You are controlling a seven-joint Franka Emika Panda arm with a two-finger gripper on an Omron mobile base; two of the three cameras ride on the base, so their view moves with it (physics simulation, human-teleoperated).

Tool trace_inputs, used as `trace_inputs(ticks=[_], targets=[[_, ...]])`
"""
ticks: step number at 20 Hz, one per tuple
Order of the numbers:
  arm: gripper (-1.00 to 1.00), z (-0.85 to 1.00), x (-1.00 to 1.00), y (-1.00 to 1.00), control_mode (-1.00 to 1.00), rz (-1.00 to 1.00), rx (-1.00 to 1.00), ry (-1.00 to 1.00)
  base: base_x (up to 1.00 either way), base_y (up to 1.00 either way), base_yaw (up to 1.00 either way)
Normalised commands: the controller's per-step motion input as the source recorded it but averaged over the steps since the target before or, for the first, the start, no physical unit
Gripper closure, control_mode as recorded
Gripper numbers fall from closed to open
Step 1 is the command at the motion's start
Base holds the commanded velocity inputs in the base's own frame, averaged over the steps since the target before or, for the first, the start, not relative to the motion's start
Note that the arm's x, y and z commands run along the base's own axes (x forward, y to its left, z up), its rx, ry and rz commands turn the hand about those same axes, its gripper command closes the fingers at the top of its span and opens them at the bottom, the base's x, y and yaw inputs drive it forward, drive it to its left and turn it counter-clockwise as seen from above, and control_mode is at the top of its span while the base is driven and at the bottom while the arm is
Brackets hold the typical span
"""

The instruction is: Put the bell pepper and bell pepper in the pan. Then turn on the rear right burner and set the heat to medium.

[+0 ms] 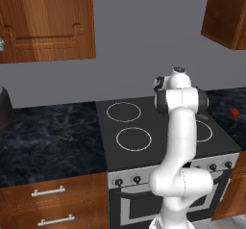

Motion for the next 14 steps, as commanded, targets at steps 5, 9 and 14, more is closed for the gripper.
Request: trace_inputs(ticks=[5, 9, 14], targets=[[1.00, -0.03, 0.29, 0.00, -1.00, 0.00, 0.00, 0.00, 0.00, 0.00, 0.00], [1.00, -0.12, 0.15, 0.00, -1.00, 0.00, 0.00, 0.00, 0.00, 0.00, 0.00], [1.00, -0.03, 0.02, -0.06, -1.00, -0.03, 0.01, 0.02, 0.00, 0.00, 0.00]])
